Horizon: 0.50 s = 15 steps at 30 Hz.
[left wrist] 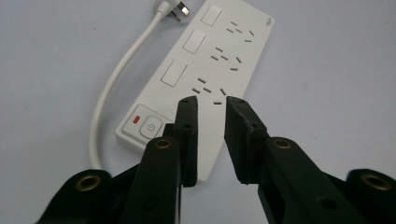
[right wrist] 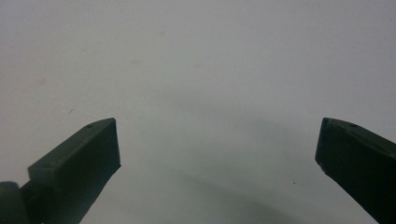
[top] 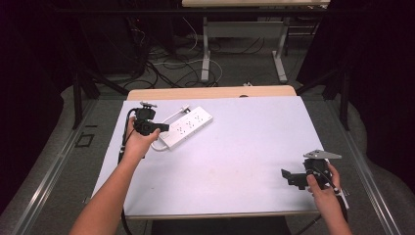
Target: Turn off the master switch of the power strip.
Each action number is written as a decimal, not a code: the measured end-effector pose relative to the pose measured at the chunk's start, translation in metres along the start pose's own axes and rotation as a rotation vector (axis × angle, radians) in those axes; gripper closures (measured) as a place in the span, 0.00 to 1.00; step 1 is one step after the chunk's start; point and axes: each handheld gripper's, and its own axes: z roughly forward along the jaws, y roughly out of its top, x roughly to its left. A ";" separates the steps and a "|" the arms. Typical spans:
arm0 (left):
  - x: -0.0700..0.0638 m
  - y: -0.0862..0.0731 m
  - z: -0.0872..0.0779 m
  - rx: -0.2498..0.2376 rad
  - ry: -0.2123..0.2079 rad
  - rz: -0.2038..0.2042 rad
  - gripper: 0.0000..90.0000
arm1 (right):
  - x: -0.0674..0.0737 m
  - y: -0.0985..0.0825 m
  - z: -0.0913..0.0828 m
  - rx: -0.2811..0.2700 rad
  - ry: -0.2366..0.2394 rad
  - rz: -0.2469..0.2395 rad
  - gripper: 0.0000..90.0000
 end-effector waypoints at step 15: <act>-0.024 -0.007 -0.009 -0.069 -0.024 0.098 0.52 | 0.000 0.000 -0.001 -0.004 -0.002 0.001 0.00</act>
